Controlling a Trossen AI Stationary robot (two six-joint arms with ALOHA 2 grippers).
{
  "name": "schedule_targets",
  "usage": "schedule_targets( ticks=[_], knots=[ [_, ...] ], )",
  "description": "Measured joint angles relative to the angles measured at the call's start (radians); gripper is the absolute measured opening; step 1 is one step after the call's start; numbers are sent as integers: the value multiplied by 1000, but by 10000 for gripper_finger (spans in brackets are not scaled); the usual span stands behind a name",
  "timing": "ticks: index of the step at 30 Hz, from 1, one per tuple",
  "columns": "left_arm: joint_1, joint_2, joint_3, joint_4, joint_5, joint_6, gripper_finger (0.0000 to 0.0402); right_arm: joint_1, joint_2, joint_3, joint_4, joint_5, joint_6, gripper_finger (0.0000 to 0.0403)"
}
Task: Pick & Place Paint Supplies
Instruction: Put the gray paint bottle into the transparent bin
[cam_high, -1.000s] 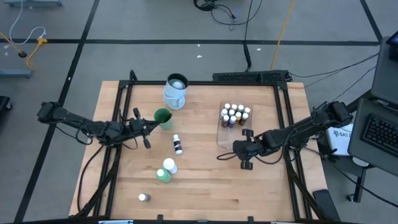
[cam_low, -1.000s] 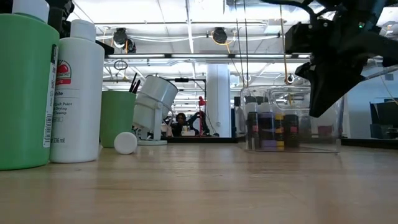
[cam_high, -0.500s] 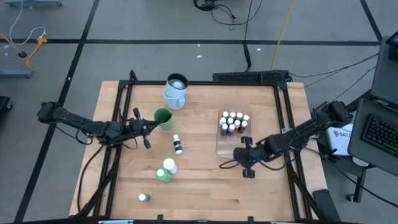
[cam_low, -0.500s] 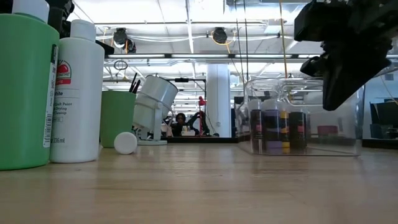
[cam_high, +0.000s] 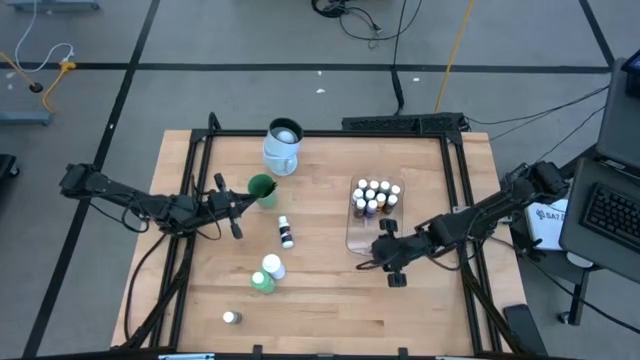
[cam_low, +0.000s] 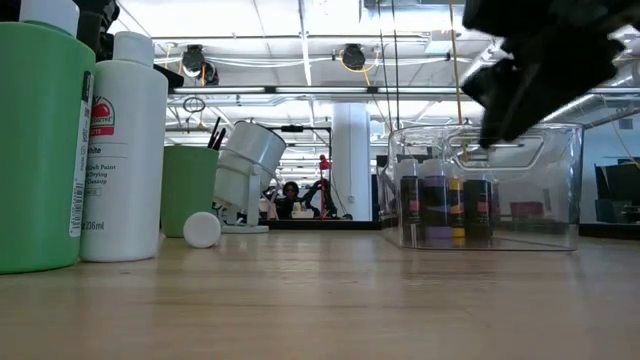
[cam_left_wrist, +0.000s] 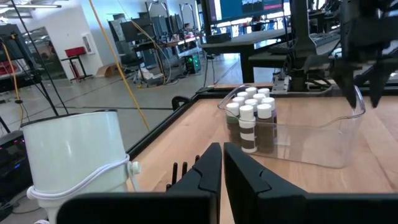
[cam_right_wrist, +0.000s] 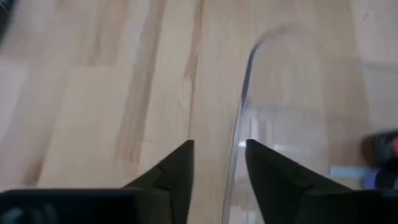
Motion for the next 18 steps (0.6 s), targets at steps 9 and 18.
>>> schedule_targets(
  ticks=[9, 18],
  knots=[
    [0, 0, 0, 1, 0, -1, 2, 29, -306, -36, 162, 119, -244, 148],
    [0, 0, 0, 1, 0, 0, 23, -41, -775, -444, 491, 160, -286, 10]
  ],
)
